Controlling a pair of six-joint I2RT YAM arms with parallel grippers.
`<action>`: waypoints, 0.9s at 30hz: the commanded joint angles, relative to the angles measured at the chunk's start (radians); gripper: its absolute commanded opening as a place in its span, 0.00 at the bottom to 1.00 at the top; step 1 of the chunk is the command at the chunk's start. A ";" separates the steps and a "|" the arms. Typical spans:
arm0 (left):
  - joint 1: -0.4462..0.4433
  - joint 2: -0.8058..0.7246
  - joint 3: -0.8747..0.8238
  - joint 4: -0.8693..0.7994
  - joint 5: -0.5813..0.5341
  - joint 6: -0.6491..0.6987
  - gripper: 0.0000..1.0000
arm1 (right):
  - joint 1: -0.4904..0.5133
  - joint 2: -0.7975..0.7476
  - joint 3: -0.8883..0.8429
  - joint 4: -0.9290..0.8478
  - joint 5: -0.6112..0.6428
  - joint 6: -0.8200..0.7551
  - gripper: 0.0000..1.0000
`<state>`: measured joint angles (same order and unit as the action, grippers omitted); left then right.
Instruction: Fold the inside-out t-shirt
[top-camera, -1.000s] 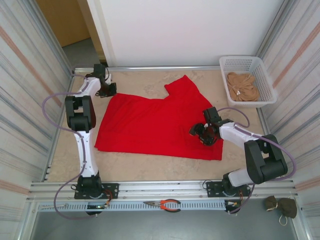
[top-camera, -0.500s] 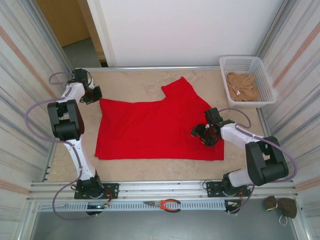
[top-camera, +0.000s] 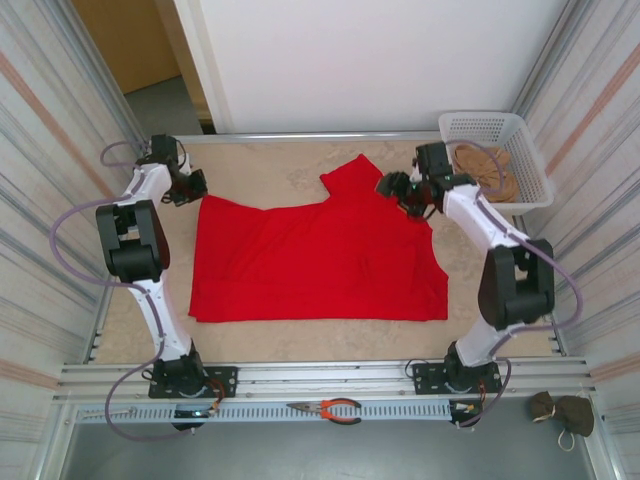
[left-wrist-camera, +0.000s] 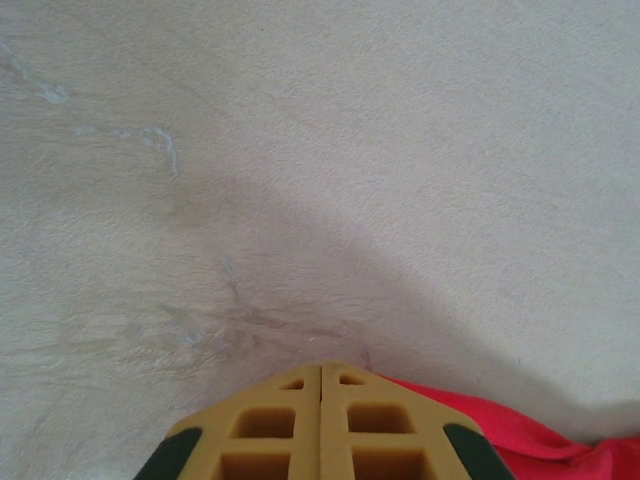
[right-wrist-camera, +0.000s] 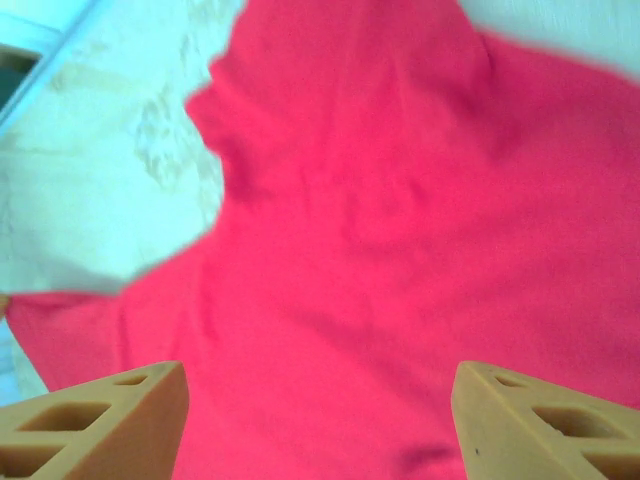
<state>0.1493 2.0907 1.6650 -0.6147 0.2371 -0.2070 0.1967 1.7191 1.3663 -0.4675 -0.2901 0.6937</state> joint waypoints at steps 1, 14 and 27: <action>-0.002 -0.006 0.022 -0.034 0.031 -0.005 0.00 | -0.018 0.171 0.179 -0.022 -0.013 -0.079 0.69; -0.016 -0.040 -0.068 -0.006 0.114 -0.034 0.00 | -0.027 0.800 1.001 -0.201 0.034 -0.296 0.68; -0.022 -0.063 -0.093 0.013 0.176 -0.047 0.00 | -0.027 1.023 1.201 -0.143 0.014 -0.367 0.72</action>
<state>0.1352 2.0865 1.5684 -0.5999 0.3832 -0.2447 0.1696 2.7087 2.5122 -0.6224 -0.2626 0.3634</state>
